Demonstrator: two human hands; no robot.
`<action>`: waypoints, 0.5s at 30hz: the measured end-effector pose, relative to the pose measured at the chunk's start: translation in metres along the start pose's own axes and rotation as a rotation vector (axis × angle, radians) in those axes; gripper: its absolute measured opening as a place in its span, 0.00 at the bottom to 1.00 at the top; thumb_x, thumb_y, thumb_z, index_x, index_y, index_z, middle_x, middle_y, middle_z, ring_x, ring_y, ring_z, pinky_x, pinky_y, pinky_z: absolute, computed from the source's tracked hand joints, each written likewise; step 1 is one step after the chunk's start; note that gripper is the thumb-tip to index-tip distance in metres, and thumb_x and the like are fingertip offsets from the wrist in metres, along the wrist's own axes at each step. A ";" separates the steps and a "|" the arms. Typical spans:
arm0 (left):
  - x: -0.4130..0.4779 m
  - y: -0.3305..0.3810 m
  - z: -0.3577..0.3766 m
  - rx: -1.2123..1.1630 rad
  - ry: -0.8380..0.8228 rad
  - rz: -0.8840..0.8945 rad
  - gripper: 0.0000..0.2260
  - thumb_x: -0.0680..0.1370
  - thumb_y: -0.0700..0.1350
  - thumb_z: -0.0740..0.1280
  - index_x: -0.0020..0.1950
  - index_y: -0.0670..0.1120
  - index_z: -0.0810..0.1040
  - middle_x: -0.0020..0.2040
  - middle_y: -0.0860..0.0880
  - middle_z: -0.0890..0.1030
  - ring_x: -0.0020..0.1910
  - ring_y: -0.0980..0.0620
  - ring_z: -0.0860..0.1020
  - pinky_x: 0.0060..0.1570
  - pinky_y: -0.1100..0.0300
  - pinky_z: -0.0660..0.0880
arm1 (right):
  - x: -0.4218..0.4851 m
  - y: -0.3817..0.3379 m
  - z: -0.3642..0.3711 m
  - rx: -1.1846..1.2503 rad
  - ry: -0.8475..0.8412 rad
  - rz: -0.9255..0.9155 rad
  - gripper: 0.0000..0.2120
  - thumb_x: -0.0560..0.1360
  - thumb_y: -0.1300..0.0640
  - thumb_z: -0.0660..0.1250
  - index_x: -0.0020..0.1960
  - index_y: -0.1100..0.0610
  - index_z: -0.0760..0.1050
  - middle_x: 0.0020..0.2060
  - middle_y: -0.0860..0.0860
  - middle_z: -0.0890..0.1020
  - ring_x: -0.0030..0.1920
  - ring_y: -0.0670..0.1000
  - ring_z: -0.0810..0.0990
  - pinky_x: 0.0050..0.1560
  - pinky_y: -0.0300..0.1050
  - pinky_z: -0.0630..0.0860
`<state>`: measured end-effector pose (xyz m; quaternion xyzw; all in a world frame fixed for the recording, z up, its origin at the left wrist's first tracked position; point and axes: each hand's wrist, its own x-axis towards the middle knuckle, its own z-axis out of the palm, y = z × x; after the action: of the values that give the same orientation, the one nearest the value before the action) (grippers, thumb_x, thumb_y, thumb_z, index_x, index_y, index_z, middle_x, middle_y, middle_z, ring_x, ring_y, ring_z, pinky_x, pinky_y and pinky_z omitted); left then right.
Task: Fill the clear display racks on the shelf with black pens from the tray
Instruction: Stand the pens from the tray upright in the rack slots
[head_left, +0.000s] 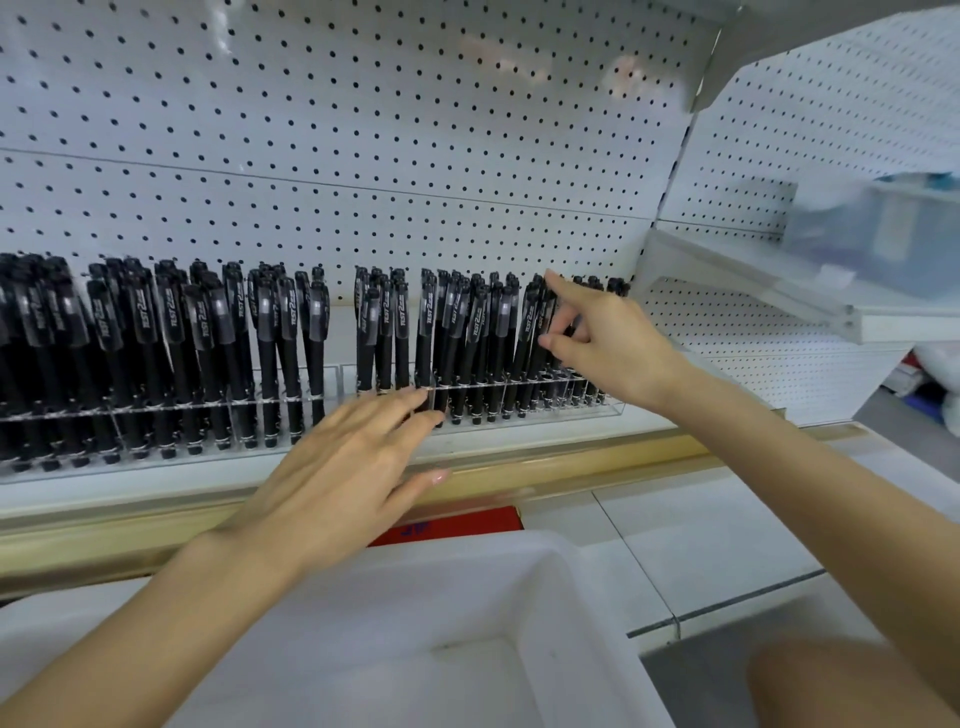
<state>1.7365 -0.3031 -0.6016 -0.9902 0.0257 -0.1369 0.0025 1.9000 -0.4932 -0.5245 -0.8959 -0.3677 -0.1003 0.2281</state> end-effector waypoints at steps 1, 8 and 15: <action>-0.003 0.000 -0.003 -0.033 0.001 -0.001 0.28 0.78 0.63 0.49 0.74 0.52 0.66 0.75 0.49 0.65 0.73 0.50 0.65 0.70 0.56 0.51 | -0.001 -0.003 -0.003 -0.031 -0.018 -0.004 0.31 0.79 0.57 0.65 0.78 0.55 0.54 0.47 0.45 0.80 0.38 0.50 0.81 0.51 0.50 0.78; -0.057 -0.001 -0.017 -0.108 -0.058 -0.019 0.33 0.75 0.66 0.46 0.75 0.52 0.62 0.77 0.51 0.60 0.75 0.51 0.60 0.73 0.55 0.53 | -0.039 -0.036 -0.012 -0.221 0.018 -0.114 0.28 0.78 0.58 0.65 0.75 0.52 0.59 0.44 0.51 0.79 0.39 0.49 0.77 0.46 0.54 0.78; -0.171 -0.015 -0.018 -0.160 -0.101 -0.143 0.30 0.79 0.66 0.51 0.74 0.48 0.67 0.76 0.48 0.63 0.74 0.47 0.62 0.71 0.58 0.53 | -0.142 -0.108 0.081 0.056 -0.519 -0.162 0.18 0.76 0.48 0.67 0.65 0.48 0.71 0.51 0.47 0.73 0.44 0.46 0.77 0.50 0.46 0.74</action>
<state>1.5677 -0.2794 -0.6306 -0.9922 -0.0345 -0.0843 -0.0849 1.7246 -0.4733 -0.6088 -0.8526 -0.4871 0.1249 0.1420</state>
